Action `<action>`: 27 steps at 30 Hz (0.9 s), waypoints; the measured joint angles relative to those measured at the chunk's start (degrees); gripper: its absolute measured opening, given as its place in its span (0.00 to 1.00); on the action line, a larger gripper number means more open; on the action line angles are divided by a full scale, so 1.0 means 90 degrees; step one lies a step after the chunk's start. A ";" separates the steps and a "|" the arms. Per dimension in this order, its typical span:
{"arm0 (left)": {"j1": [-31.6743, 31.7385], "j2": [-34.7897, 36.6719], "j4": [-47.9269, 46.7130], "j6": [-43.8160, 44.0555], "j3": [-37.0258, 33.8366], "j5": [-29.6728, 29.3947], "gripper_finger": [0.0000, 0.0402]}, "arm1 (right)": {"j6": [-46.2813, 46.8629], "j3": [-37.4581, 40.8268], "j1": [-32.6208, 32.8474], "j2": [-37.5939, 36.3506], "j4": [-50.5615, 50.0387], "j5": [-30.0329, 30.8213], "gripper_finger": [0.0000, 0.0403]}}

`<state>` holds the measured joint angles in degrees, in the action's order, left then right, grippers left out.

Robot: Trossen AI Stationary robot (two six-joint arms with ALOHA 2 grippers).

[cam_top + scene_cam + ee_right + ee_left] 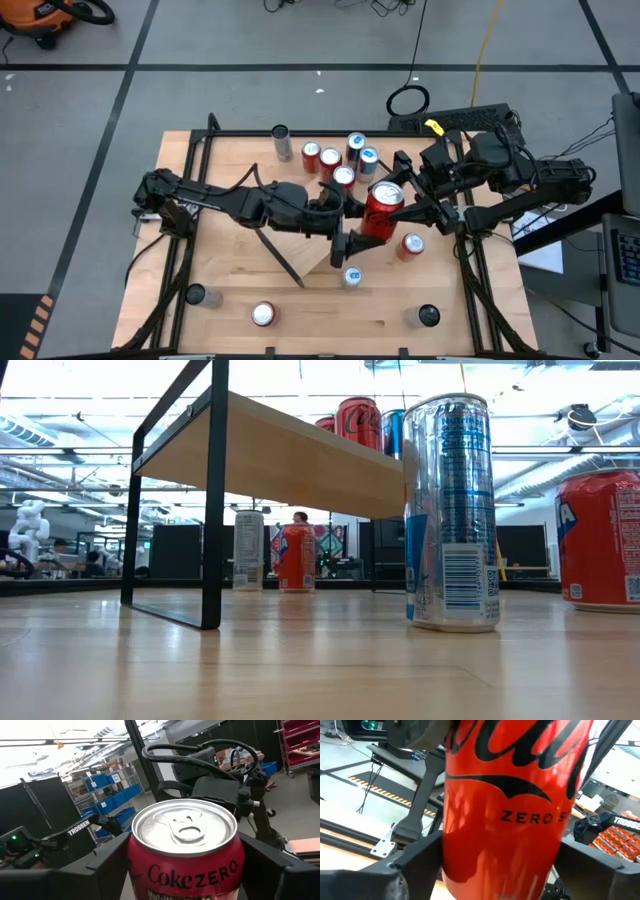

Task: Place canned beverage on shelf
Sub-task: Put the red soda can on the shelf

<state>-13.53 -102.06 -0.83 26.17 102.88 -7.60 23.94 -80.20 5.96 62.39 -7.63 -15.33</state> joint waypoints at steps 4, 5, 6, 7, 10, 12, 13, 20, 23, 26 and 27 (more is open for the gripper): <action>0.0007 0.0000 -0.0008 -0.0027 -0.0004 0.0007 0.80 | 0.0031 -0.0002 0.0000 0.0027 0.0003 0.0000 0.70; 0.0007 0.0000 -0.0008 -0.0043 -0.0004 0.0008 0.79 | 0.0036 -0.0002 0.0000 0.0027 0.0001 0.0000 0.70; 0.0007 0.0000 -0.0001 -0.0051 -0.0004 0.0010 0.78 | 0.0036 -0.0002 0.0000 0.0027 -0.0008 0.0005 0.70; 0.0007 0.0000 -0.0001 -0.0053 -0.0004 0.0010 0.77 | 0.0045 -0.0002 0.0000 0.0027 -0.0013 0.0009 0.70; 0.0004 0.0000 0.0003 -0.0046 -0.0004 0.0011 0.75 | 0.0078 -0.0002 0.0000 0.0027 -0.0015 0.0019 0.70; 0.0004 0.0000 0.0007 -0.0073 -0.0004 0.0010 0.75 | 0.0076 -0.0002 0.0000 0.0027 -0.0017 0.0025 0.70; 0.0005 0.0000 0.0009 -0.0115 -0.0004 0.0010 0.75 | 0.0069 -0.0002 0.0000 0.0027 -0.0016 0.0027 0.70; 0.0007 0.0000 0.0014 -0.0150 -0.0004 0.0007 0.75 | 0.0053 -0.0002 0.0000 0.0030 -0.0023 0.0034 0.70; 0.0004 0.0000 0.0024 -0.0159 -0.0004 -0.0010 0.75 | 0.0077 -0.0002 0.0000 0.0032 -0.0026 0.0039 0.70; 0.0002 0.0000 0.0047 -0.0155 -0.0004 -0.0085 0.75 | 0.0115 -0.0002 -0.0001 0.0032 -0.0023 0.0038 0.71; 0.0002 0.0000 0.0053 -0.0155 -0.0004 -0.0118 0.75 | 0.0139 -0.0002 -0.0002 0.0032 -0.0019 0.0041 0.72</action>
<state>-13.52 -102.06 -0.36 24.78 102.85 -8.66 25.20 -80.23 5.93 62.67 -7.79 -14.96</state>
